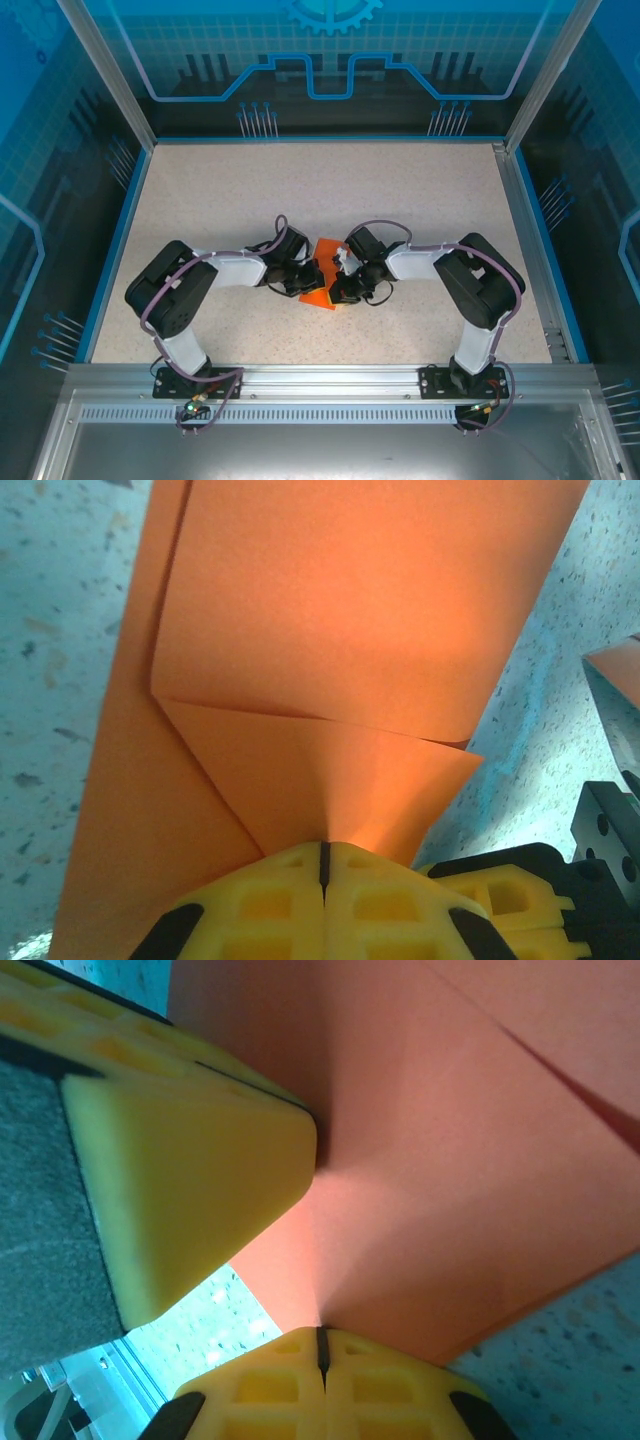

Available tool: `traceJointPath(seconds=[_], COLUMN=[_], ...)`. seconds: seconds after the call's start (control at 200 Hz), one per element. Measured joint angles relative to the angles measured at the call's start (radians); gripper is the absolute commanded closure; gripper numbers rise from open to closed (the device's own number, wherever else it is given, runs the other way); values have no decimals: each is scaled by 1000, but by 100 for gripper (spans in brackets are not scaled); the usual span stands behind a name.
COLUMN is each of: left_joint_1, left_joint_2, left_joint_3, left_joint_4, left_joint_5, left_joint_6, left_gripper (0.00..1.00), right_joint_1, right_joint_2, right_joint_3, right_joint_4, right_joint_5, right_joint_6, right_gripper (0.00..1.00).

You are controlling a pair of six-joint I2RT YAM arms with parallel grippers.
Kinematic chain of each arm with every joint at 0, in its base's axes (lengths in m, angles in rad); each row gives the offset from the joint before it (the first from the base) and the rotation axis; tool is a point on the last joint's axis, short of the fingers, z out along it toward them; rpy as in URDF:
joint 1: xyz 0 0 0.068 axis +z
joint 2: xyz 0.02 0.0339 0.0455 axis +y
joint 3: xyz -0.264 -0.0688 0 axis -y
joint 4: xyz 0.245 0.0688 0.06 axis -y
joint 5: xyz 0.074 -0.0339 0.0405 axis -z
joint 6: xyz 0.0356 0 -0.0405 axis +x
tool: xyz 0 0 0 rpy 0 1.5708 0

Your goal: Fold a paper plane with a square sheet of paper (pick it up from the middle)

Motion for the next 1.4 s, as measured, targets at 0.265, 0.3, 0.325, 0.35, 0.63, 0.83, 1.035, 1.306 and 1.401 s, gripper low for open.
traceJointPath(seconds=[0.265,0.3,0.325,0.35,0.63,0.83,1.035,1.306,1.401], left_joint_1=[20,27,31,36,72,103,112,172,187], left_joint_2=[-8,-8,-8,-8,-8,0,15,22,22], left_joint_3=[2,2,2,2,3,15,42,76,85], left_joint_4=[-11,-11,-12,-11,-11,-15,-49,-75,-87], left_joint_5=[-23,-22,-22,-22,-22,-32,-21,-88,-105], left_joint_6=[0,0,0,0,0,-1,0,0,4], left_gripper=[97,97,97,97,97,96,95,94,94], right_joint_1=[0,0,0,0,0,0,0,0,0], right_joint_2=[1,1,1,1,1,1,1,1,1], right_joint_3=[0,0,0,0,0,0,0,2,2], right_joint_4=[0,1,2,2,2,2,2,-2,-2], right_joint_5=[0,0,0,0,-1,-2,-2,-2,-3], right_joint_6=[0,0,0,0,0,-1,-4,-5,-9], right_gripper=[100,100,100,100,100,100,100,100,100])
